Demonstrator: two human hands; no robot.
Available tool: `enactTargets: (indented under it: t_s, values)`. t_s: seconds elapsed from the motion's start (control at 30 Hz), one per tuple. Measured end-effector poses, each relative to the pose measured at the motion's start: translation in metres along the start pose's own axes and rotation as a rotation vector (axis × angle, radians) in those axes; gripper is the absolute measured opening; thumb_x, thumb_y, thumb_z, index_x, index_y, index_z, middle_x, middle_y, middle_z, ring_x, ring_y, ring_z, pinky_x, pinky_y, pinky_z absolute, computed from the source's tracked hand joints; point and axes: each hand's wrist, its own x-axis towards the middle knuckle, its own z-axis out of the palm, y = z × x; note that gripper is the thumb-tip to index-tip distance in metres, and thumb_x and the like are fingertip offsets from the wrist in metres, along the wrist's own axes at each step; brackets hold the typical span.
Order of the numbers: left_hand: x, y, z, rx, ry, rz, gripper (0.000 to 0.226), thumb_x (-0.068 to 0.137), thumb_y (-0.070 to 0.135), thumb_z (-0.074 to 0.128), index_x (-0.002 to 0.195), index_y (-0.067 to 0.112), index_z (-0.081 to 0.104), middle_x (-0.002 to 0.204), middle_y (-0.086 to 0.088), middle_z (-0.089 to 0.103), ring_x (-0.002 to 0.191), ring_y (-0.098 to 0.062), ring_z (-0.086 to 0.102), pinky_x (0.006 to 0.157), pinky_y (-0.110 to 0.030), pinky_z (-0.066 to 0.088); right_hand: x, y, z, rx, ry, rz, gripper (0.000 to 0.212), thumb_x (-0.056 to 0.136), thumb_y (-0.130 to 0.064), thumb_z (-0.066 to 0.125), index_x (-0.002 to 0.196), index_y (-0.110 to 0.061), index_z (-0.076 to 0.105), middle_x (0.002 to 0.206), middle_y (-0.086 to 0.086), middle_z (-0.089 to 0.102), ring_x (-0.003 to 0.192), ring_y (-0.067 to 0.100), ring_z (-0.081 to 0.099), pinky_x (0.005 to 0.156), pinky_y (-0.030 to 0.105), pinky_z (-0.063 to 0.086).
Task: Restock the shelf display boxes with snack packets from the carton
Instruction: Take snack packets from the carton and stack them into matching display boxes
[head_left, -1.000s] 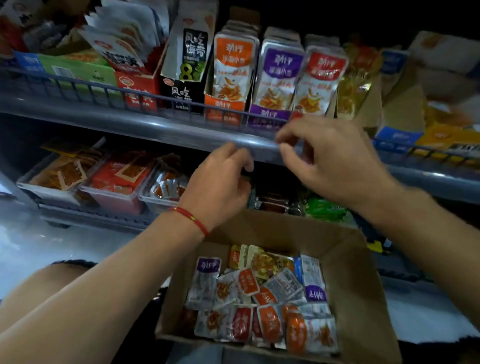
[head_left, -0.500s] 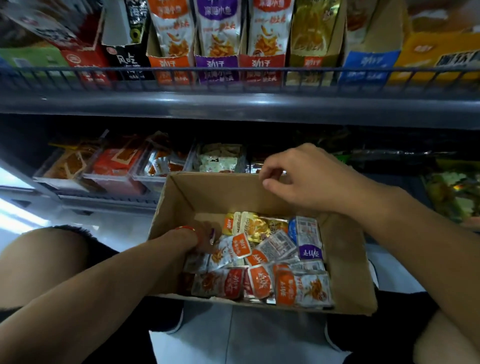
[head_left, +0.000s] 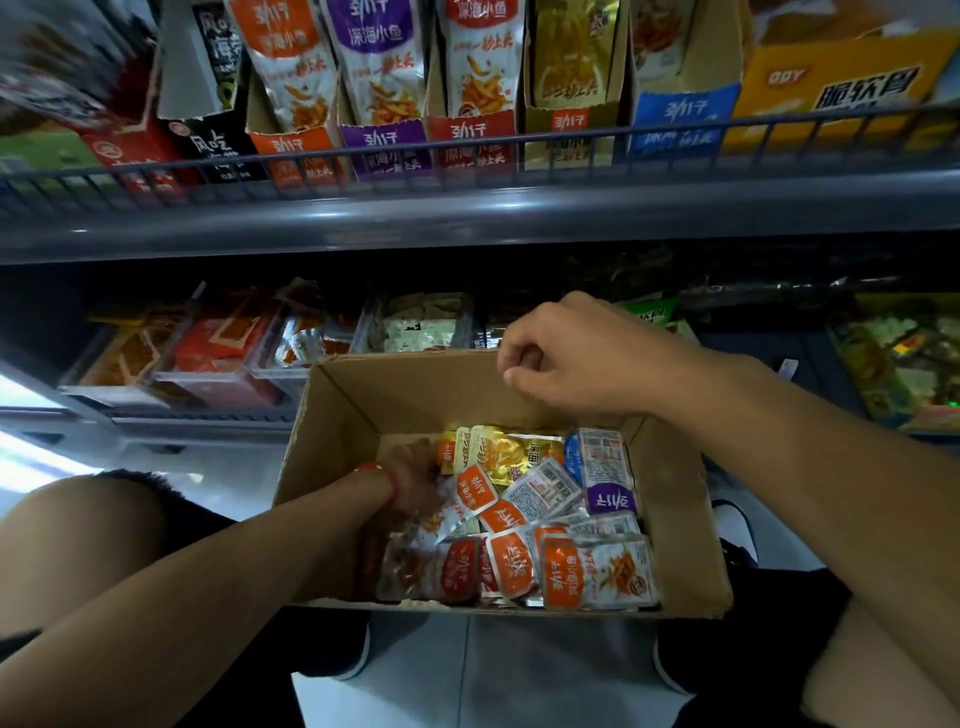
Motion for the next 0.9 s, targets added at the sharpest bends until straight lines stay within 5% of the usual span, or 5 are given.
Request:
enactTargets:
  t_s: [0.13,0.33,0.57,0.77,0.9]
  values:
    - [-0.017,0.008,-0.041,-0.46,0.087,0.121,0.037,0.083,-0.001,0.07,0.108,0.026,0.067,0.112,-0.006,0.072,0.104,-0.02,0.068,0.092,-0.04,0.057,0.002,0.005,0.001,-0.012,-0.019,0.031,0.012,0.096,-0.031,0.066,0.106,-0.028,0.073,0.1,-0.012,0.07,0.092,0.004,0.065,0.086,0.038,0.058]
    - [-0.066,0.04,-0.091,-0.902,0.085,0.498,0.037,0.09,-0.011,0.063,0.119,0.012,0.062,0.104,-0.012,0.073,0.097,-0.022,0.072,0.074,-0.031,0.059,0.004,0.011,-0.001,0.017,0.034,0.163,0.034,0.094,-0.04,0.069,0.125,-0.028,0.063,0.116,-0.006,0.07,0.096,0.008,0.065,0.078,0.033,0.058]
    - [-0.072,0.05,-0.122,-0.711,0.269,0.664,0.038,0.095,0.007,0.064,0.126,0.028,0.057,0.109,-0.003,0.073,0.102,-0.015,0.072,0.085,-0.045,0.061,-0.001,0.01,-0.019,0.191,0.266,0.227,0.015,0.095,-0.034,0.068,0.109,-0.028,0.07,0.082,-0.014,0.068,0.071,-0.005,0.064,0.062,0.016,0.049]
    - [-0.076,0.038,-0.147,-0.661,0.766,0.636,0.017,0.094,0.023,0.069,0.109,0.018,0.065,0.093,0.007,0.071,0.087,-0.003,0.068,0.077,-0.024,0.059,-0.006,0.004,-0.04,0.249,0.513,0.222,0.009,0.096,-0.026,0.067,0.104,-0.03,0.068,0.081,-0.009,0.07,0.069,0.008,0.069,0.066,0.031,0.058]
    - [-0.077,0.018,-0.174,-0.566,1.216,0.586,0.014,0.092,0.011,0.063,0.105,0.014,0.067,0.1,0.004,0.068,0.092,-0.009,0.064,0.083,-0.033,0.057,-0.007,-0.01,-0.078,0.184,0.683,0.179,0.017,0.097,-0.027,0.063,0.114,-0.028,0.067,0.089,-0.006,0.071,0.071,0.011,0.069,0.066,0.036,0.061]
